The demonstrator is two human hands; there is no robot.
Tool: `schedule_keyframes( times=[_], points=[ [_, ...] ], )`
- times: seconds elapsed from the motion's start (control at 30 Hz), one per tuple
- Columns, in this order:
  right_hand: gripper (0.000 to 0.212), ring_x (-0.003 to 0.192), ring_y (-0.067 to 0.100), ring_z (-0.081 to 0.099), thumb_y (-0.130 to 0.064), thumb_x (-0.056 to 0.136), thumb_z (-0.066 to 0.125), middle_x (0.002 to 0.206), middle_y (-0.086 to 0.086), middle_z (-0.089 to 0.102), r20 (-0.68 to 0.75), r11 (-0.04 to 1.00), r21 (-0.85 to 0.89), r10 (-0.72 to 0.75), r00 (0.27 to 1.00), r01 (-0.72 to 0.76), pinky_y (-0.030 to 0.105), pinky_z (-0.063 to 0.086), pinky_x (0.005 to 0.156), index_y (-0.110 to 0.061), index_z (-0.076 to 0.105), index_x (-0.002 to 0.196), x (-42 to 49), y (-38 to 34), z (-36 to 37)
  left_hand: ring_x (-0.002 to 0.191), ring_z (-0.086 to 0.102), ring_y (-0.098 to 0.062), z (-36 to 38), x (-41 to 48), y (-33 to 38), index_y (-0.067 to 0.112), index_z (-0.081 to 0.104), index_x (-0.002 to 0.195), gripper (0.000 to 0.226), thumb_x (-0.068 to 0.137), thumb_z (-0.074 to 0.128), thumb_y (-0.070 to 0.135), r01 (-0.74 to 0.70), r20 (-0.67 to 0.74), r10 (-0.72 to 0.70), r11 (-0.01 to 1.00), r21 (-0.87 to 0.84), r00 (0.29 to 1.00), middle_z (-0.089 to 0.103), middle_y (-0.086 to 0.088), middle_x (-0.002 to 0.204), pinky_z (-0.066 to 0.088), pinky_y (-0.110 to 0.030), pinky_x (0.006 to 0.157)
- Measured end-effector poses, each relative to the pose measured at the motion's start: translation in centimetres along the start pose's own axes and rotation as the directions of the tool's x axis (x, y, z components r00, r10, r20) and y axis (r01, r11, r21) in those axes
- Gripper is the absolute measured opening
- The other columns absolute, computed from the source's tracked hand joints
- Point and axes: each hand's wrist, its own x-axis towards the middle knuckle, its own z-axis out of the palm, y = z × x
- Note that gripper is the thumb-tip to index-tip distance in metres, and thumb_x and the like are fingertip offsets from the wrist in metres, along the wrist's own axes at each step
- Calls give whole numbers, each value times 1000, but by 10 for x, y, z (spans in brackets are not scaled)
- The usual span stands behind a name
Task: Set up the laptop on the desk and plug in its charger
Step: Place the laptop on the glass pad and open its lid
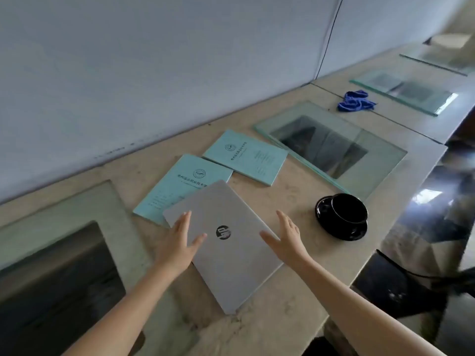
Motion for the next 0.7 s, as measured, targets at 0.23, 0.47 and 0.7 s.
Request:
schedule_keyframes(
  times=[0.23, 0.47, 0.7],
  points=[
    [73, 135, 24, 27, -43, 82, 59, 147, -2, 33, 95, 977, -153, 161, 982, -146, 43, 33, 104, -25, 24, 143, 21, 42, 24, 146, 15, -22, 10, 93, -21, 15, 12, 151, 79, 90, 50, 49, 79, 93, -104, 966, 245, 990, 14, -5, 159, 18, -42, 118],
    [72, 132, 20, 24, -24, 81, 63, 145, -1, 30, 73, 982, 37, 183, 980, -186, 33, 25, 112, -18, 27, 143, -16, 53, 27, 140, 28, -27, 14, 160, -35, 10, 28, 146, 81, 85, 57, 54, 146, 61, -186, 902, 407, 981, 27, -9, 153, 29, -45, 111],
    [49, 102, 0, 56, 7, 88, 52, 127, -6, 51, 236, 582, 666, 429, 872, -466, 14, 46, 79, -22, 34, 123, -66, 40, 44, 126, 35, -31, 22, 168, -30, 13, 44, 130, 64, 83, 59, 53, 156, -8, -169, 891, 426, 986, 37, -8, 136, 38, -48, 97]
  ],
)
